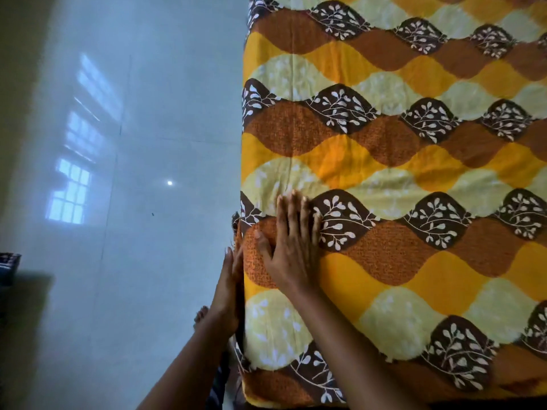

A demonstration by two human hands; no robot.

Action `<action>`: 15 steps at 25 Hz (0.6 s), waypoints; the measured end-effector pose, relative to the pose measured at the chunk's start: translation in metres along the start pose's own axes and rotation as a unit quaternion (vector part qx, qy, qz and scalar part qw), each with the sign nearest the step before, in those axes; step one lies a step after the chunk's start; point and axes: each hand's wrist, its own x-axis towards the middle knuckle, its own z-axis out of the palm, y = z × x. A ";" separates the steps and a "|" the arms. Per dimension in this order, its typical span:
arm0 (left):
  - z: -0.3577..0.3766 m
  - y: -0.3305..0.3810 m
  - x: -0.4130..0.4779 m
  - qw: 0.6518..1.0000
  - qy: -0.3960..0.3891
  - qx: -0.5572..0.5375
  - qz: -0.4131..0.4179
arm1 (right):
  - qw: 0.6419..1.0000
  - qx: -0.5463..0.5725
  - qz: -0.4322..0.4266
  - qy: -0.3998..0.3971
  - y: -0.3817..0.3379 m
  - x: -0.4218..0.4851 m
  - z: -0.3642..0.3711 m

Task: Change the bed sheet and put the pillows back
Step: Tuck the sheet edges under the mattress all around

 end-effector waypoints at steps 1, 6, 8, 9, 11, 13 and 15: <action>-0.002 0.003 0.001 1.000 0.006 0.009 0.010 | 0.998 -0.009 -0.064 -0.021 -0.010 -0.006 -0.001; 0.002 0.068 0.037 0.983 0.125 0.064 0.114 | 0.987 0.148 -0.056 0.030 0.026 0.050 -0.030; 0.022 0.091 0.058 0.988 0.058 0.070 0.123 | 0.984 0.125 0.108 0.072 0.065 0.098 -0.042; 0.032 0.097 0.067 0.992 0.017 0.061 0.111 | 0.979 0.095 0.171 0.054 0.078 0.116 -0.044; 0.043 0.099 0.076 0.996 -0.041 0.018 0.082 | 0.970 0.047 0.238 -0.002 0.082 0.139 -0.038; 0.039 0.094 0.083 0.996 -0.050 -0.031 0.062 | 0.973 0.029 0.229 -0.008 0.061 0.146 -0.025; 0.031 0.088 0.088 0.994 -0.059 -0.075 0.045 | 0.983 0.016 0.182 0.009 0.032 0.144 -0.015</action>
